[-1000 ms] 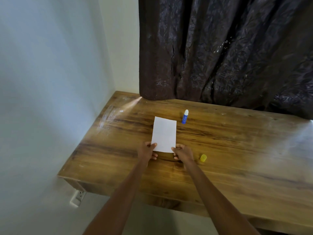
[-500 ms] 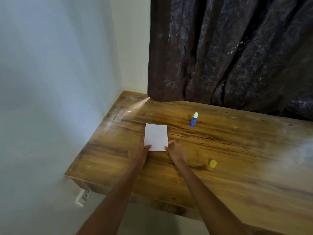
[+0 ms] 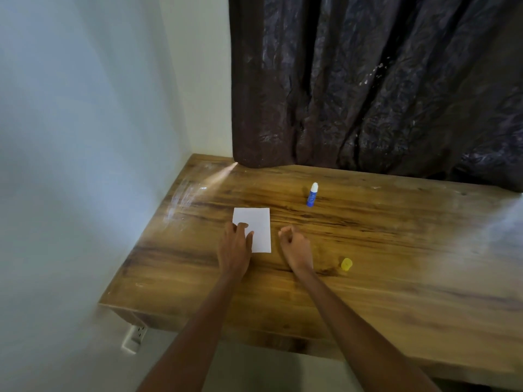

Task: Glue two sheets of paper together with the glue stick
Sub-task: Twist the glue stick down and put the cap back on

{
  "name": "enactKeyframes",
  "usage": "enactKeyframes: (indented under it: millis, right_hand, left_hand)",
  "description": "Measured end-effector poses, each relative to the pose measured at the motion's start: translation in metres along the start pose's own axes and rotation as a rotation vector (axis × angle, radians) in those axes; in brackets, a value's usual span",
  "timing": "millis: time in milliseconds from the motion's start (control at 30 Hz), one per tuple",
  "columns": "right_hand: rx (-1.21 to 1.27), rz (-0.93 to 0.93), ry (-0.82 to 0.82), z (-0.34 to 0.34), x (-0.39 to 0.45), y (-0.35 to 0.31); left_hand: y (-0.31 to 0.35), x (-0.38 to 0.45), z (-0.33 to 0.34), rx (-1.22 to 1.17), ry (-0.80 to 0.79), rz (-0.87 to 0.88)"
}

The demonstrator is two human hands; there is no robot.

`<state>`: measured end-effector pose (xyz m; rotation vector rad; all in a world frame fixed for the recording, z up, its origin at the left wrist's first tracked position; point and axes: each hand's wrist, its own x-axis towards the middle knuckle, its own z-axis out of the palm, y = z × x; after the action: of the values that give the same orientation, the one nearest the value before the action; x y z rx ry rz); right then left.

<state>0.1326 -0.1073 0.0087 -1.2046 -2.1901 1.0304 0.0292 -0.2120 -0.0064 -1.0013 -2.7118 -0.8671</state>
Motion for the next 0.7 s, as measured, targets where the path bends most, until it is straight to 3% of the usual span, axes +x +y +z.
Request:
enactKeyframes:
  millis: [100, 200, 367, 533, 700]
  right_hand:
    - [0.025, -0.031, 0.051, -0.029, 0.018, 0.007]
    - [0.042, -0.001, 0.093, -0.059, 0.05, 0.019]
    - [-0.004, 0.08, 0.003, -0.084, 0.109, 0.042]
    - [0.006, 0.068, -0.126, -0.079, 0.147, 0.059]
    - [-0.002, 0.038, -0.203, -0.074, 0.161, 0.079]
  left_hand:
    - [0.032, 0.019, 0.009, -0.031, -0.027, 0.115]
    - [0.066, 0.042, 0.025, -0.164, -0.094, 0.117]
    - [0.113, 0.077, 0.061, -0.459, -0.284, -0.056]
    - [0.138, 0.102, 0.096, -0.59, -0.4, -0.159]
    - [0.142, 0.116, 0.119, -0.704, -0.336, -0.217]
